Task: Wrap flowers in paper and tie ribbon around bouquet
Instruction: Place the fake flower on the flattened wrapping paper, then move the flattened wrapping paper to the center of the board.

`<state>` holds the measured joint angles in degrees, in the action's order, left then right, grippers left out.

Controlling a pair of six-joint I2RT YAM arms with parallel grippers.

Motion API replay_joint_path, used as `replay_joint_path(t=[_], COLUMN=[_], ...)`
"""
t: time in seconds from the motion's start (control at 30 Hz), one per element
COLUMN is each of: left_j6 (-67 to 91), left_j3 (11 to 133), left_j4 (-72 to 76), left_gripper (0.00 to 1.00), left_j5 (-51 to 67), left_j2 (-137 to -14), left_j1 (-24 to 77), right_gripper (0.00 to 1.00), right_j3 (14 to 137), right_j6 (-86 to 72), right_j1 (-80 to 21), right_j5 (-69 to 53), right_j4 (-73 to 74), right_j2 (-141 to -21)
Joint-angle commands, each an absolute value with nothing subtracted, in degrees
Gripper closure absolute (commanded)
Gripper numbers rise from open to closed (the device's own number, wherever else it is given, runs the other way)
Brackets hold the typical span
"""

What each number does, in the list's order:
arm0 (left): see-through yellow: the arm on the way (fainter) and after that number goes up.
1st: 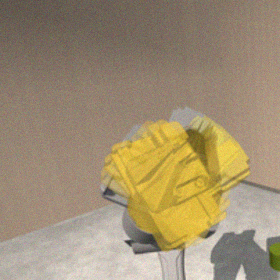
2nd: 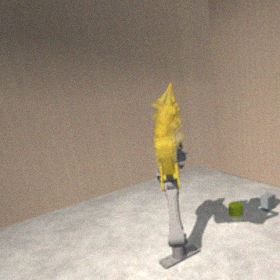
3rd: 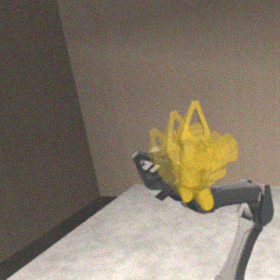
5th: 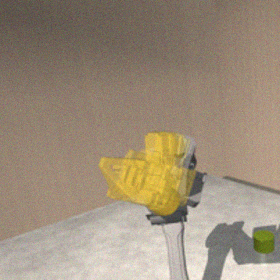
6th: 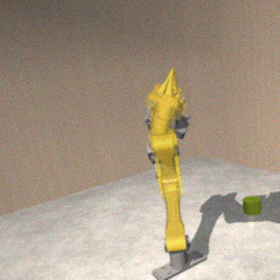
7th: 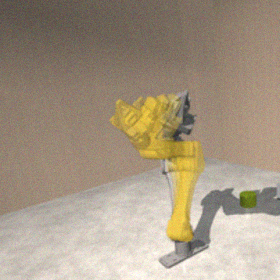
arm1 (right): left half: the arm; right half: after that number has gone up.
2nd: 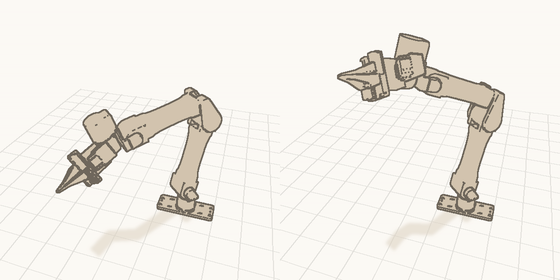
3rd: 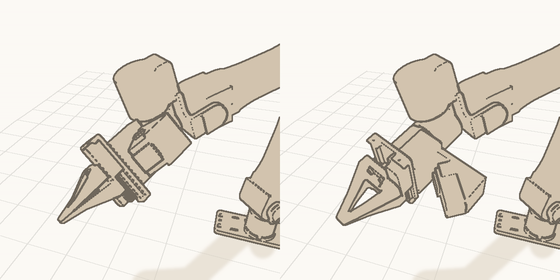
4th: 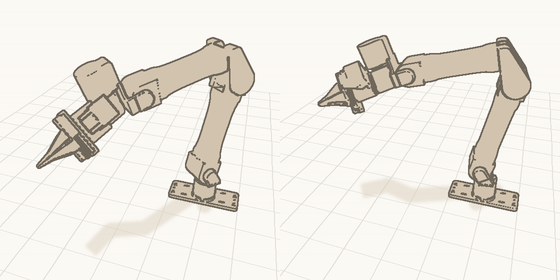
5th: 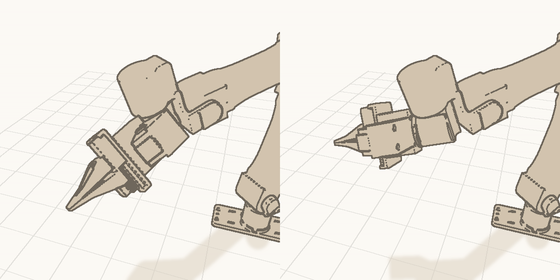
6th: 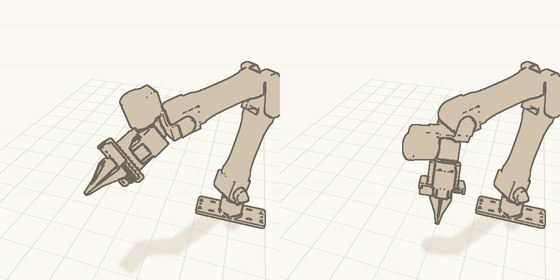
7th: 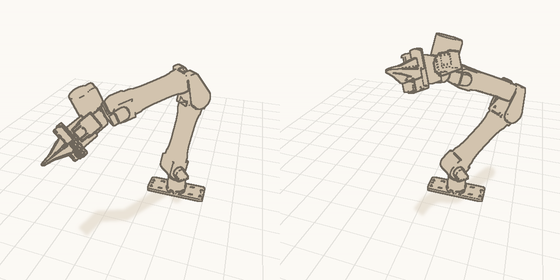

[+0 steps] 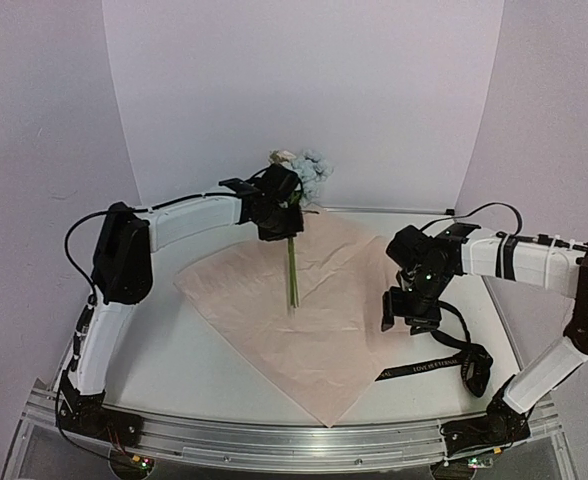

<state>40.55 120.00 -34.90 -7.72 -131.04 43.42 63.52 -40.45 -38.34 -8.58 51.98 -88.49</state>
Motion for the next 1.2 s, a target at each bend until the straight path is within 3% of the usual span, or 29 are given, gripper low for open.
replay_joint_path(t=[0.0, 0.37, 0.4, 0.47, 0.53, 0.67, 0.93, 1.17], left_j6=[41.6, 42.4, 42.1, 41.7, 41.3, 40.8, 41.4, 47.3], left_j3=[130.9, 135.2, 135.0, 134.1, 132.7, 129.0, 111.6, 82.4], left_j4=[-34.5, -29.9, -29.7, -29.6, -29.1, -28.7, -25.8, -21.6], left_gripper=[1.00, 0.96, 0.92, 0.71, 0.58, 0.40, 0.21, 0.17], left_j5=[-5.4, -1.1, -1.0, -1.5, -1.7, -2.9, -7.3, -8.1], left_j2=[-139.2, -147.6, -147.6, -147.0, -145.7, -141.4, -126.1, -104.7], left_j1=[44.1, 45.4, 45.4, 45.4, 45.4, 45.4, 44.4, 40.6], right_gripper=[0.32, 0.32, 0.32, 0.31, 0.31, 0.30, 0.27, 0.23], right_j3=[61.9, 61.0, 61.1, 61.2, 61.4, 62.4, 64.9, 65.3], right_j6=[-39.4, -38.1, -38.0, -38.0, -37.9, -37.5, -36.3, -35.1], right_j1=[-37.5, -36.6, -36.6, -36.6, -36.6, -36.6, -36.6, -36.6], right_j5=[-7.6, -8.6, -8.6, -8.7, -8.7, -8.8, -8.9, -8.5], right_j4=[54.3, 55.5, 55.5, 55.6, 55.6, 55.7, 56.3, 56.2], right_j2=[-84.8, -84.8, -85.0, -85.3, -85.5, -86.0, -87.9, -88.0])
